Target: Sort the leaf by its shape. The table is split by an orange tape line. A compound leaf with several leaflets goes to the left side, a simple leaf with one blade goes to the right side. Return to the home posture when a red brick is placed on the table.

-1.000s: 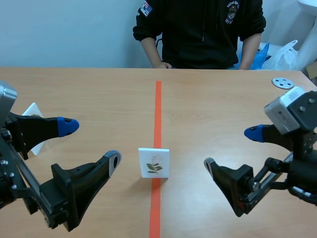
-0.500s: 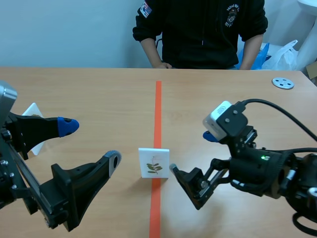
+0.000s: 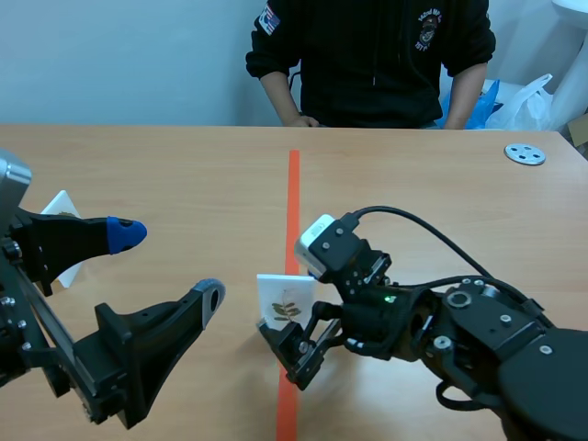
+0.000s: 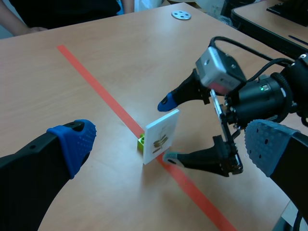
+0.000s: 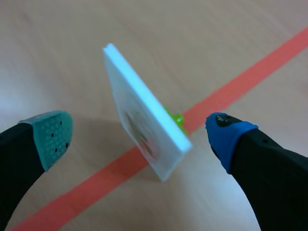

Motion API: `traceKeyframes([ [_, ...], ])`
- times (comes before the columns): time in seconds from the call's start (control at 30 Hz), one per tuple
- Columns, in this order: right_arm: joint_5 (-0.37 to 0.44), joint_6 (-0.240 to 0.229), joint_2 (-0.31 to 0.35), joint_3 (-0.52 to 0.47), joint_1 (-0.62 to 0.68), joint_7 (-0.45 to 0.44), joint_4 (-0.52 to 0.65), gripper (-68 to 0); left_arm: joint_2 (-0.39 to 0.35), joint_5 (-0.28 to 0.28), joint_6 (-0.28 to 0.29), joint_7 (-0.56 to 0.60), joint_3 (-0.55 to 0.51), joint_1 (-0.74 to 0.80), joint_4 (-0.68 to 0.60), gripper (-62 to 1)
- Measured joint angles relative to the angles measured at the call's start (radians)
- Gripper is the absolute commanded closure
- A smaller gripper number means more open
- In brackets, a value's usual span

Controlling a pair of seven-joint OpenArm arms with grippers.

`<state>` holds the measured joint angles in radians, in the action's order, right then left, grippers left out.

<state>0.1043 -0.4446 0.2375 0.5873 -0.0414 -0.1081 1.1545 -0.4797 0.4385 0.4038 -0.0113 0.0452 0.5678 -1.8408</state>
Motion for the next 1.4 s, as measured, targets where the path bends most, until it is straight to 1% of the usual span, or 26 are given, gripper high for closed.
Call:
traceKeyframes([
  [0.13, -0.023, 0.008, -0.016, 0.034, -0.011, -0.006, -0.023, -45.5, 0.0, 0.0, 0.0, 0.0, 0.0, 0.0, 0.0, -62.3],
  [0.27, -0.037, 0.011, -0.015, 0.036, -0.01, -0.007, -0.024, -32.8, 0.0, -0.026, 0.0, 0.0, 0.0, 0.0, 0.0, -62.3],
  [0.57, -0.037, 0.011, -0.015, 0.036, -0.01, -0.007, -0.024, -15.8, 0.0, -0.026, 0.0, 0.0, 0.0, 0.0, 0.0, -62.3],
  [0.73, -0.037, 0.011, -0.015, 0.036, -0.008, -0.014, -0.024, -1.7, 0.0, -0.026, 0.0, 0.0, 0.0, 0.0, 0.0, -62.3],
  [0.97, -0.037, 0.011, -0.015, 0.033, -0.008, -0.025, -0.021, -1.3, 0.0, -0.026, 0.0, 0.0, 0.0, 0.0, 0.0, -62.3],
  [1.1, -0.032, 0.01, -0.008, -0.015, 0.004, -0.021, 0.033, -1.3, 0.0, -0.026, 0.0, 0.0, 0.0, 0.0, 0.0, -62.3],
  [1.17, -0.014, 0.01, -0.002, -0.06, 0.016, 0.002, 0.092, -1.3, 0.0, -0.026, 0.0, 0.0, 0.0, 0.0, 0.0, -62.3],
  [1.23, 0.023, 0.01, 0.008, -0.118, 0.035, 0.017, 0.161, -1.3, 0.0, -0.026, 0.0, 0.0, 0.0, 0.0, 0.0, -62.3],
  [1.3, 0.048, 0.01, 0.013, -0.19, 0.055, 0.055, 0.227, -1.3, 0.0, -0.026, 0.0, 0.0, 0.0, 0.0, 0.0, -62.3],
  [1.4, 0.079, 0.01, 0.013, -0.306, 0.09, 0.08, 0.297, -1.3, 0.0, -0.026, 0.0, 0.0, 0.0, 0.0, 0.0, -62.3],
])
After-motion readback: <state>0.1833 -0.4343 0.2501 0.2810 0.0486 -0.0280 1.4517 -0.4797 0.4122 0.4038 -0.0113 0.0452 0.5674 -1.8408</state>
